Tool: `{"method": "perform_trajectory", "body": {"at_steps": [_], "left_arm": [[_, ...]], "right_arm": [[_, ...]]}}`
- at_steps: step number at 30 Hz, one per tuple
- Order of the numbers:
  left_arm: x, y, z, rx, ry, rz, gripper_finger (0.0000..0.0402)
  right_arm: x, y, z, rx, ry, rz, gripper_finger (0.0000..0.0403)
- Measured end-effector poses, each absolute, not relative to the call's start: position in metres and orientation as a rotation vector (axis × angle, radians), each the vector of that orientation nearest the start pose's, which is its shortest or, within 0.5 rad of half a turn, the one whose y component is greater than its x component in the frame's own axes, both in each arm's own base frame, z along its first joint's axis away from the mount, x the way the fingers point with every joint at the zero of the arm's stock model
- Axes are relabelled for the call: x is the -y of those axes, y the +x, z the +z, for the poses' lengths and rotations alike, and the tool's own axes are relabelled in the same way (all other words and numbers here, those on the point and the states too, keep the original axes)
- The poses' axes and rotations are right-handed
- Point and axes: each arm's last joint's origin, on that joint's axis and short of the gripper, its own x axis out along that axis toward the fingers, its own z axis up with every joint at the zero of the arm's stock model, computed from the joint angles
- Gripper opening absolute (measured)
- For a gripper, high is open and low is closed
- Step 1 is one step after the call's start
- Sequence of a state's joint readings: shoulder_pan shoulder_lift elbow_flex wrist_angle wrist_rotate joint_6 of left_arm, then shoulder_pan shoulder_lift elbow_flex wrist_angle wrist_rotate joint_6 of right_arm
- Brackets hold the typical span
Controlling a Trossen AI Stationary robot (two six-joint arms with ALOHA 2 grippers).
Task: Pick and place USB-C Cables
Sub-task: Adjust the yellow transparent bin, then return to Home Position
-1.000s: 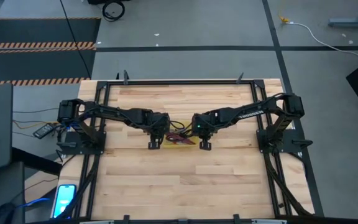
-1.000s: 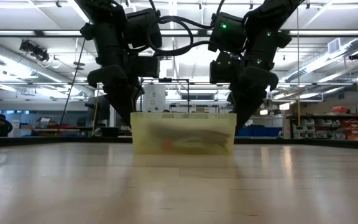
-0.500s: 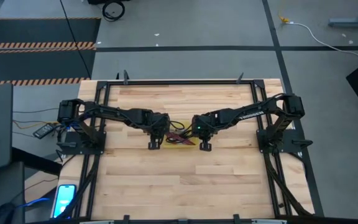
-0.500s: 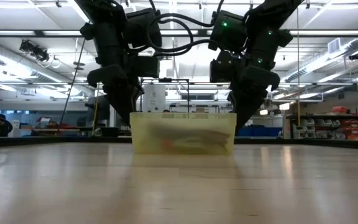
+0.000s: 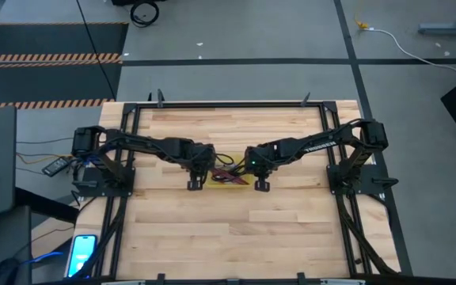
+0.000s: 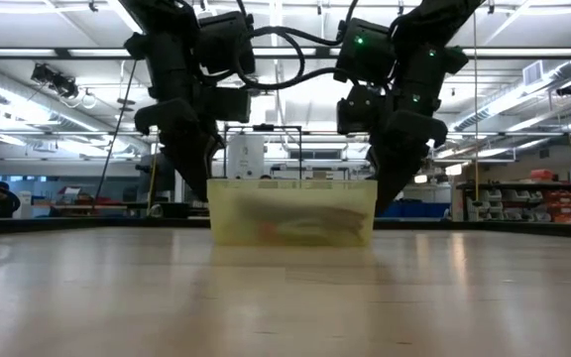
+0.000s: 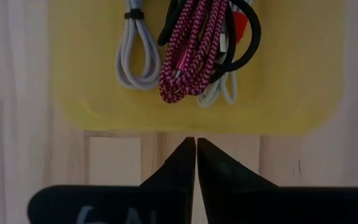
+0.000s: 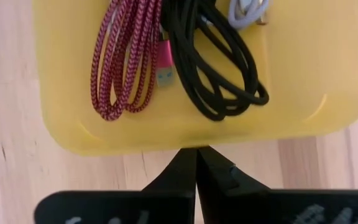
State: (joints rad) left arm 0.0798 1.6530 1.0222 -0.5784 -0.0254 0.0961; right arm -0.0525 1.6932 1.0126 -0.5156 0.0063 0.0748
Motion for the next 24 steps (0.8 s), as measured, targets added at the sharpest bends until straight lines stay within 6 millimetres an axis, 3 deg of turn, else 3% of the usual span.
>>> {"method": "perform_trajectory", "body": {"at_steps": [11,19,24], "left_arm": [[-0.026,0.288,0.206,-1.223,0.057,0.107,0.0024],[-0.025,0.274,0.241,-1.075,0.057,0.127,0.0011],[-0.024,0.269,0.265,-0.846,0.052,0.126,0.001]], "right_arm": [[0.016,0.3,0.173,-1.302,0.123,-0.122,0.001],[0.008,0.278,0.225,-1.142,0.093,-0.157,0.0007],[-0.001,0.26,0.254,-1.01,0.066,-0.149,0.001]]}}
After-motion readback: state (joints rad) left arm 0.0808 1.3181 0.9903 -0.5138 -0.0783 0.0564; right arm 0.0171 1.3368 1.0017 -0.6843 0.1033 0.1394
